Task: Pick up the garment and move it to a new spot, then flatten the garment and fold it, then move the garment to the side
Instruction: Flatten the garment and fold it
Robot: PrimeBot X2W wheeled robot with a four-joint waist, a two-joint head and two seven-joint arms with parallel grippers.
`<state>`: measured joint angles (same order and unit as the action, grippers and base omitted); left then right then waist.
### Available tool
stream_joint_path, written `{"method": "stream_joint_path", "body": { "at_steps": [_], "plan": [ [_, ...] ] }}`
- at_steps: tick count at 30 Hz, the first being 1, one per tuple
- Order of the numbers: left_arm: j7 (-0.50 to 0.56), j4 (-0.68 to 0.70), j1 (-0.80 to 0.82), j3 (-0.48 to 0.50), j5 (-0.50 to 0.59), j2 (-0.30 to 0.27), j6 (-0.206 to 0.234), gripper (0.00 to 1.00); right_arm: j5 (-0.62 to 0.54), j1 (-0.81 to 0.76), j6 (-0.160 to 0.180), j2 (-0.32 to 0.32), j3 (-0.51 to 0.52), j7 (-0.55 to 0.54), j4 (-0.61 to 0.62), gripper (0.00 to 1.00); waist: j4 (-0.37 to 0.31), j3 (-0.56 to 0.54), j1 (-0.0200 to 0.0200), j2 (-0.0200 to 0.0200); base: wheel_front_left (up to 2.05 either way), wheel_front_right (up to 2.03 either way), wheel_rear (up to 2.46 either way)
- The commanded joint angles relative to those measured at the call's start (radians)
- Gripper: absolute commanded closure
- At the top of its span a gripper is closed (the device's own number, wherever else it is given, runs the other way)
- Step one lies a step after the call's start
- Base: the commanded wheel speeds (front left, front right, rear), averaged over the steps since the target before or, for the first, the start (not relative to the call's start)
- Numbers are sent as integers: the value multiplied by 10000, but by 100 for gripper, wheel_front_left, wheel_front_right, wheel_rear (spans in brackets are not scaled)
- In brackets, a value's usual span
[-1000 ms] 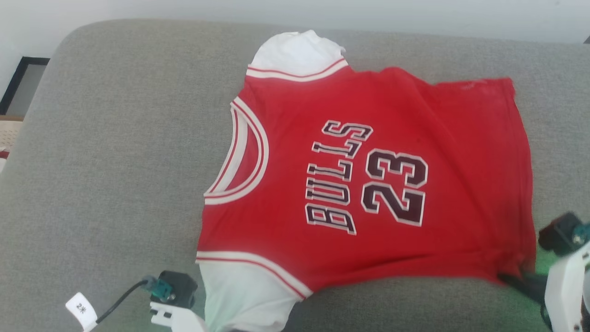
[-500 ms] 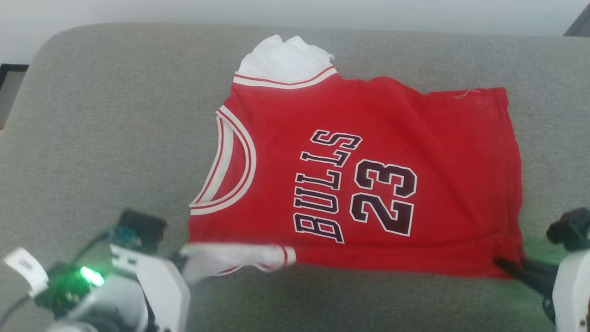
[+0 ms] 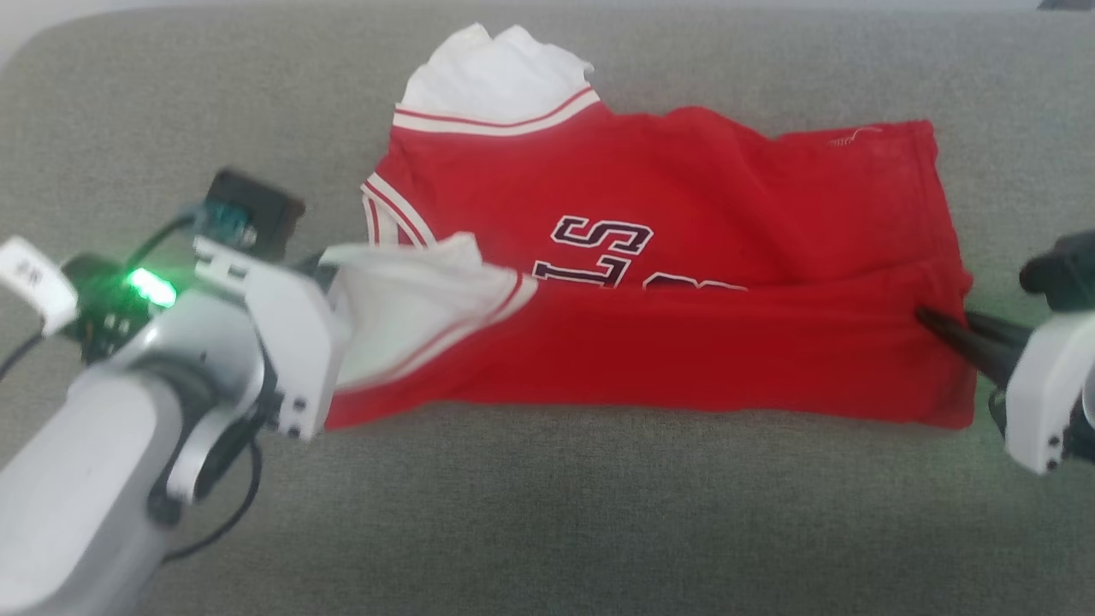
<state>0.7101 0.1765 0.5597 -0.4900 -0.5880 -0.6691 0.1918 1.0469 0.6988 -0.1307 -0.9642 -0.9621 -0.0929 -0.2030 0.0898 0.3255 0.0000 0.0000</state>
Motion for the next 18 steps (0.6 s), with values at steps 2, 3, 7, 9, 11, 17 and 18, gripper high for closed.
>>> {"method": "stream_joint_path", "body": {
  "at_steps": [2,3,7,9,11,17,18],
  "plan": [
    [-76,-653,491,-143,158,206,-265,100,-206,287,1,251,77,-179,-271,100,-27,232,0,0,0,0,0],
    [-136,-1017,742,-180,140,367,-363,100,-274,421,1,384,94,-241,-392,100,-26,309,0,0,0,0,0],
    [-390,-2451,1529,-429,103,903,-786,100,-442,841,1,796,75,-588,-899,100,-33,588,0,0,0,0,0],
    [-567,-3163,1822,-524,113,1168,-949,100,-444,982,1,979,37,-777,-1187,100,-33,697,0,0,0,0,0],
    [-737,-3867,2065,-678,173,1393,-1123,100,-471,1092,1,1170,-88,-937,-1333,100,-35,776,0,0,0,0,0],
    [-1063,-5768,2526,-857,-40,2067,-1507,100,-324,1341,8,1538,-357,-1341,-1874,100,-48,856,0,0,0,0,0],
    [-1096,-6031,2592,-898,-40,2131,-1579,99,-311,1399,8,1585,-379,-1395,-1917,96,-56,846,0,0,0,0,0]
  ]
}}
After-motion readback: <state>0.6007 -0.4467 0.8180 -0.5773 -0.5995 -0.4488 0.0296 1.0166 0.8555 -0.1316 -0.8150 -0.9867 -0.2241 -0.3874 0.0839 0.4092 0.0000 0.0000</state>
